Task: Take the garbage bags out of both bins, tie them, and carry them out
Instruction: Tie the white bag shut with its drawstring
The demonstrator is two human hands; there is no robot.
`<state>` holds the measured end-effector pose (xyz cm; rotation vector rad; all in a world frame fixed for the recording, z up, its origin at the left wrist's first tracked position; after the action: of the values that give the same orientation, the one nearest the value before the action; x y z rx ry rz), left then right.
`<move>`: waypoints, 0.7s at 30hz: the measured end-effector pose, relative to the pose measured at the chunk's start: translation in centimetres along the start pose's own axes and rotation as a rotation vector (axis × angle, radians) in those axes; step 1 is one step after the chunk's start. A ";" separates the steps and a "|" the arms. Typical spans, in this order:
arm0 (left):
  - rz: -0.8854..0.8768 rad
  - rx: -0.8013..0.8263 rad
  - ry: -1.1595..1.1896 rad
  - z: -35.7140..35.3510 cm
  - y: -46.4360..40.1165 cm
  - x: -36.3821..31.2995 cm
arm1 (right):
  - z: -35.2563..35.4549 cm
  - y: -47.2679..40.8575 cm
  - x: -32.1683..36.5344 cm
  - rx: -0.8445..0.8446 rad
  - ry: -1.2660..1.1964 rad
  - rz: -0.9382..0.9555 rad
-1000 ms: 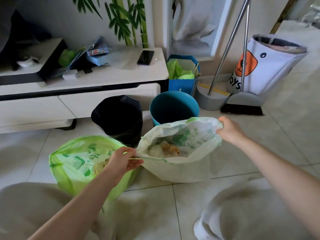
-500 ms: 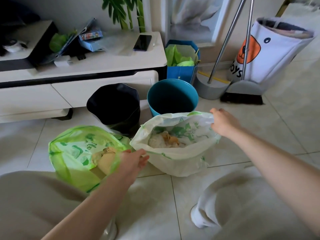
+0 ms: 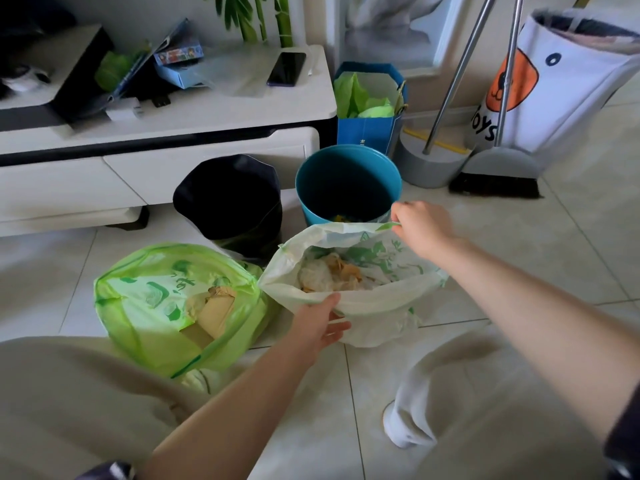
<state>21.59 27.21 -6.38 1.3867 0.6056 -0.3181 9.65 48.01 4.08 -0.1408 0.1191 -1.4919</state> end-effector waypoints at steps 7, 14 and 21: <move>-0.083 -0.035 -0.015 1.8 0.2 -0.1 | 0.5 -0.2 1.1 -0.020 -0.092 0.044; -0.239 -0.089 -0.080 3.3 2.1 -2.3 | 2.5 -0.6 0.4 -0.105 -0.172 -0.019; -0.378 -0.141 -0.216 4.7 4.2 -4.7 | 4.2 -0.9 -1.0 -0.229 -0.227 -0.163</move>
<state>21.08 22.74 0.00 1.0812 0.6948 -0.7055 9.45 48.99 8.40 -0.5128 0.0964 -1.6103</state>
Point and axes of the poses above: each hand's wrist, its own y-axis away from the middle knuckle, its own z-axis out of the back of the hand, x = y × z, the point moved 6 cm from there along -y, towards the middle knuckle, and after that the axes turned 10 degrees about -x, right-handed, at the moved point
